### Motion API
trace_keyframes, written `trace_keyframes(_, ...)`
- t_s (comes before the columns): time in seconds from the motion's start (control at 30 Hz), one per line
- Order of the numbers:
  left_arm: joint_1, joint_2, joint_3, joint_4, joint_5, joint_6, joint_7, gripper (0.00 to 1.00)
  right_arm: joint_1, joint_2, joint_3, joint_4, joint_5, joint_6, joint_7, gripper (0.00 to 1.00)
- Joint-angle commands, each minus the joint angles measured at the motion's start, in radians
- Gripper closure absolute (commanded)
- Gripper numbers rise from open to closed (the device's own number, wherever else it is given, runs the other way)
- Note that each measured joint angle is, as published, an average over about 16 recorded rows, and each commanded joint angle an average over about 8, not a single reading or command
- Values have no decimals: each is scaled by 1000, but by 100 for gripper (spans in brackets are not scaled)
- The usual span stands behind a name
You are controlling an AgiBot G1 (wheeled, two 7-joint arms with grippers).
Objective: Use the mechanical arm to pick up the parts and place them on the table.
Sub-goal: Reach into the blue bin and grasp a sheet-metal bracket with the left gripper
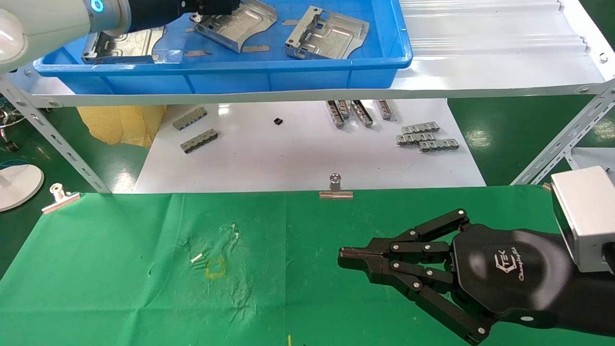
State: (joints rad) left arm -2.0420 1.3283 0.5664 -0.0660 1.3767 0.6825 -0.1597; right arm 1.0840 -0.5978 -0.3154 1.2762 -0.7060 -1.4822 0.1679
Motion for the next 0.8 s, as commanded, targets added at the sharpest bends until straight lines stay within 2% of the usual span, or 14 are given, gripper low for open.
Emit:
trace_keyframes(0.03,-4,11,4,20,6,-23,0,100,0,0,0,0,0,0,0,100)
trace_keyframes(0.57,-11,16,38,22,46,-19,-12,100,0,0,-1,0,0,0,0,100)
trace_keyframes(0.6,-11,16,40,21,48,-20,-12,100,0,0,-1,0,0,0,0,96)
trace_keyframes(0.63,-10,16,41,20,49,-21,-13,100,0,0,-1,0,0,0,0,86)
trace_keyframes(0.8,-9,16,45,17,52,-23,-14,100,0,0,-1,0,1,0,0,23)
